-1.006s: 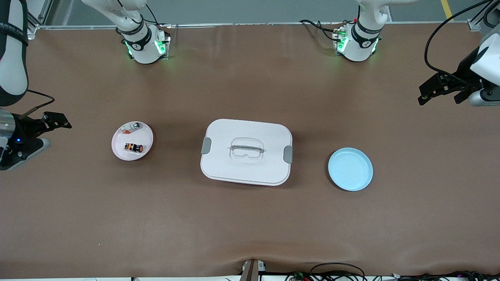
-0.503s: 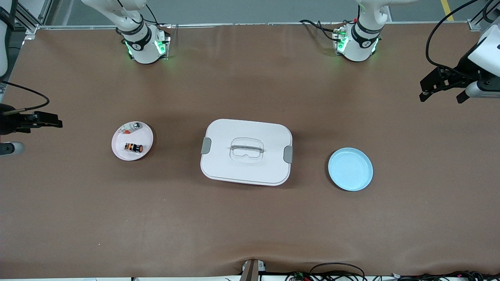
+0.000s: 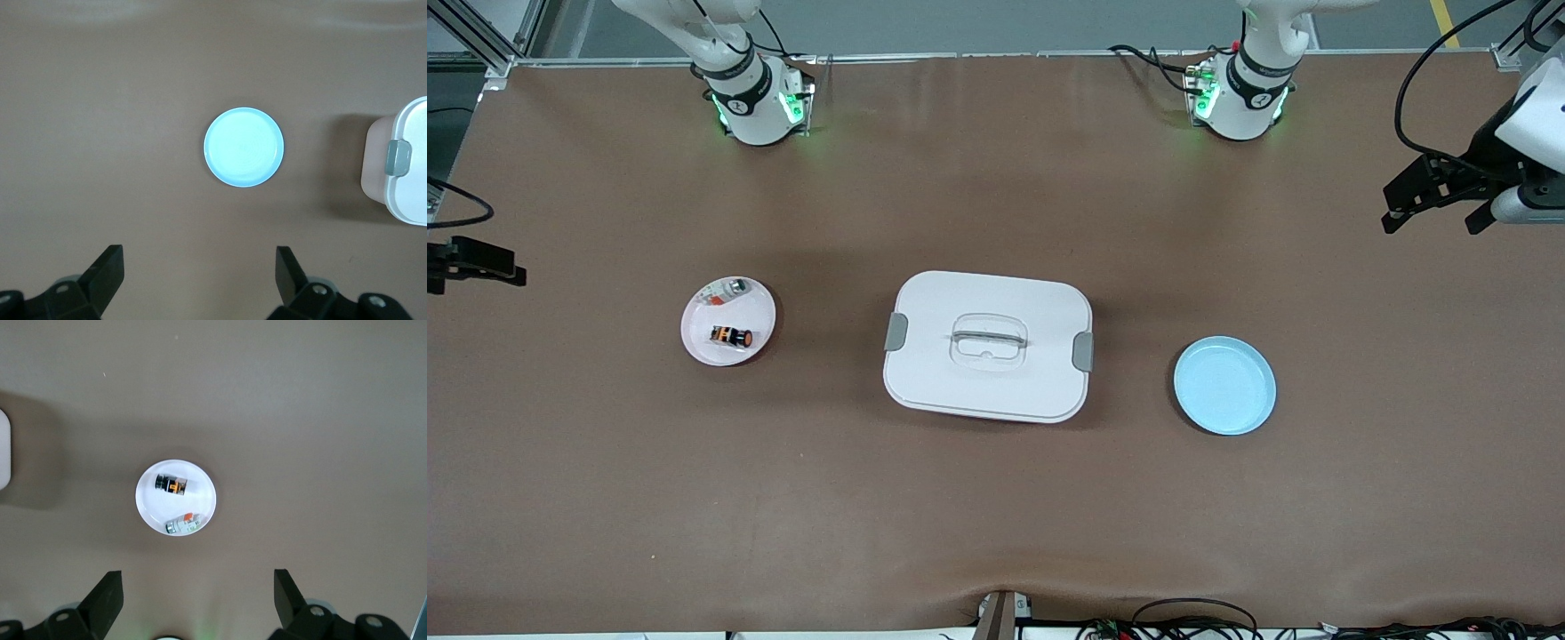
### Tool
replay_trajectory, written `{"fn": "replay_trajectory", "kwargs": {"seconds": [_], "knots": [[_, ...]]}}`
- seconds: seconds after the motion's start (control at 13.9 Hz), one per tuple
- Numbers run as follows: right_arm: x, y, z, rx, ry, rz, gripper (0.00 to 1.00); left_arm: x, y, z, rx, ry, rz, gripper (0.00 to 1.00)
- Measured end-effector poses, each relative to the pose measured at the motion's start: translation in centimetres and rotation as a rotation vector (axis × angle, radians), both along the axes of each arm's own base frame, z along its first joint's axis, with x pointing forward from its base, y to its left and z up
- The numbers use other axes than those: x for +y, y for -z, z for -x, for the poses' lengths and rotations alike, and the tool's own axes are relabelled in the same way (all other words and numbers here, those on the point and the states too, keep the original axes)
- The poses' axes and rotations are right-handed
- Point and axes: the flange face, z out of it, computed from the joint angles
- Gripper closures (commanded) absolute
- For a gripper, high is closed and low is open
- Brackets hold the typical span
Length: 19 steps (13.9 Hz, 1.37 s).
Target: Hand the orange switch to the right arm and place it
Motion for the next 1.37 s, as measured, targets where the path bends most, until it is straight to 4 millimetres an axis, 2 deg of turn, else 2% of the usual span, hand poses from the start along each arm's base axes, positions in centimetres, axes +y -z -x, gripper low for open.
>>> {"fn": "replay_trajectory", "kwargs": {"seconds": [0.29,0.43,0.86,1.37], "knots": [[0.1,-2.6,1.0,-0.043,0.001,0.004,0.0,0.0,0.2,0.2,0.023,-0.008,-0.001,0.0],[0.6,-3.2,1.2,-0.051,-0.007,0.004,0.0,0.0,0.4,0.5,0.045,-0.01,-0.003,0.0],[1.7,-3.6,1.6,-0.065,-0.025,0.004,0.0,0.0,0.5,0.6,0.059,-0.01,-0.004,0.0],[2.5,-3.5,4.4,-0.054,0.104,0.018,0.0,0.0,0.5,0.6,0.06,-0.01,-0.004,0.0]]}}
